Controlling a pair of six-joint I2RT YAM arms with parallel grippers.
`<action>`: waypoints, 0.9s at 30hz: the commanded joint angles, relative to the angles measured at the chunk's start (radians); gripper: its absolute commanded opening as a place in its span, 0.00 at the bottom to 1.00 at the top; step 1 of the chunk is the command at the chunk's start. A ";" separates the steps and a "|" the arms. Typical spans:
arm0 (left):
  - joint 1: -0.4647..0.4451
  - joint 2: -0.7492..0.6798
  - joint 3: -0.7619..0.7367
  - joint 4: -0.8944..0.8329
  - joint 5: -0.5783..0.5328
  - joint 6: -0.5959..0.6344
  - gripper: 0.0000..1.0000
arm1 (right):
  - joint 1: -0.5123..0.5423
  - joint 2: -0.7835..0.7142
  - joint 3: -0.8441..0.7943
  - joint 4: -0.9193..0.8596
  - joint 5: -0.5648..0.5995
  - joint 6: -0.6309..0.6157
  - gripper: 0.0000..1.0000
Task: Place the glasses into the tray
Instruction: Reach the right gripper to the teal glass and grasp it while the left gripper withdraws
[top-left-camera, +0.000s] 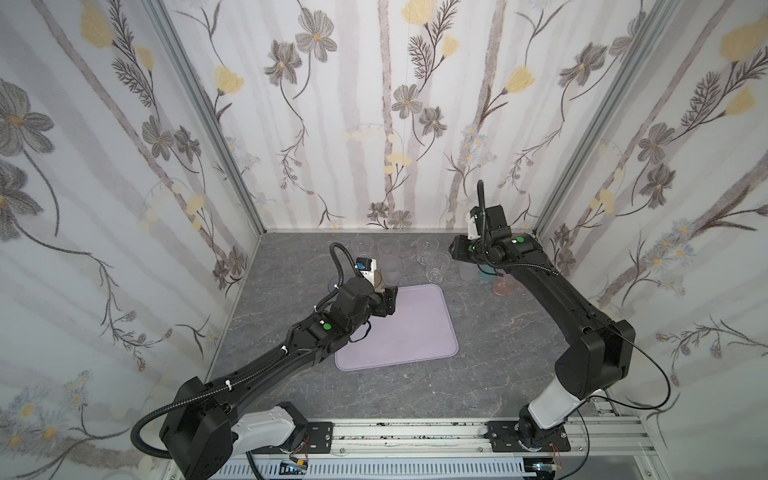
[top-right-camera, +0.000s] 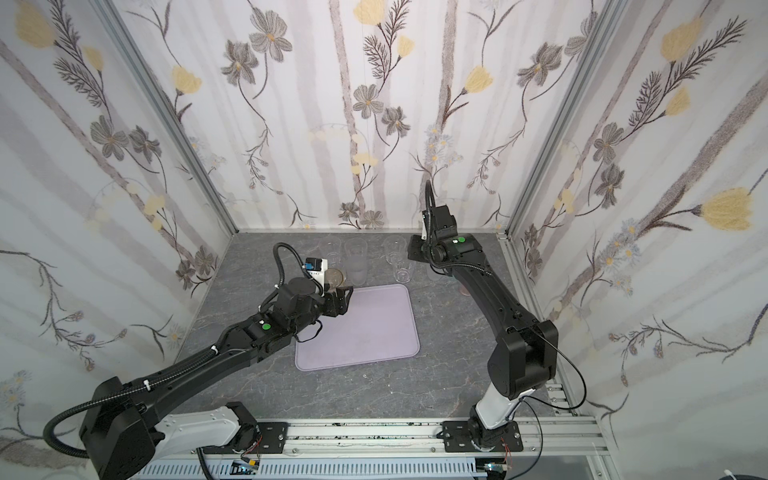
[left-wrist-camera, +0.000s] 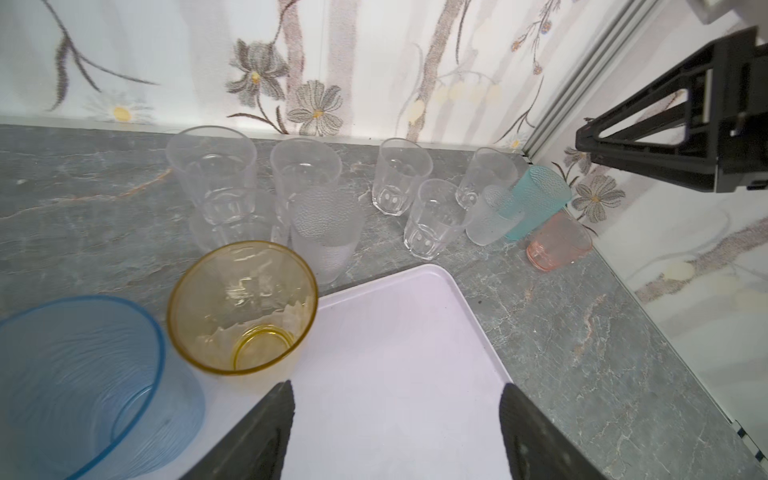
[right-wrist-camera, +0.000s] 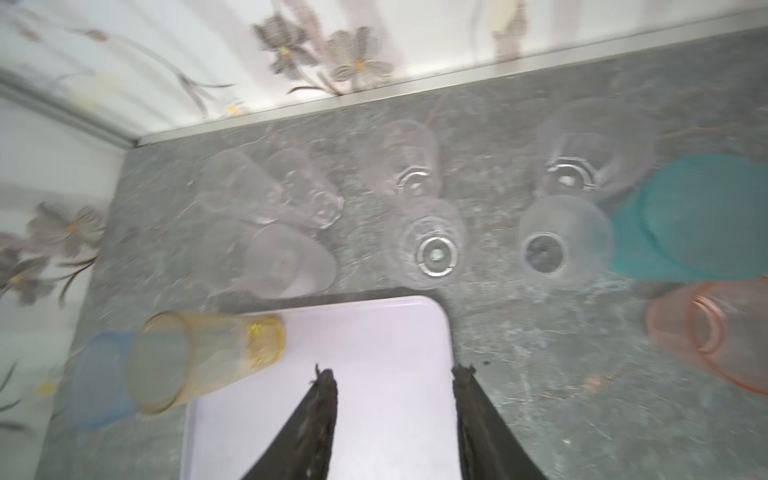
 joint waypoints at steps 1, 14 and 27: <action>-0.039 0.072 0.024 0.160 -0.030 0.022 0.85 | -0.099 -0.011 -0.046 0.103 0.081 0.012 0.47; -0.185 0.434 0.133 0.260 -0.159 0.259 1.00 | -0.339 0.163 -0.030 0.182 0.094 0.073 0.48; -0.198 0.499 0.148 0.214 -0.339 0.206 1.00 | -0.366 0.280 0.005 0.186 0.071 0.044 0.40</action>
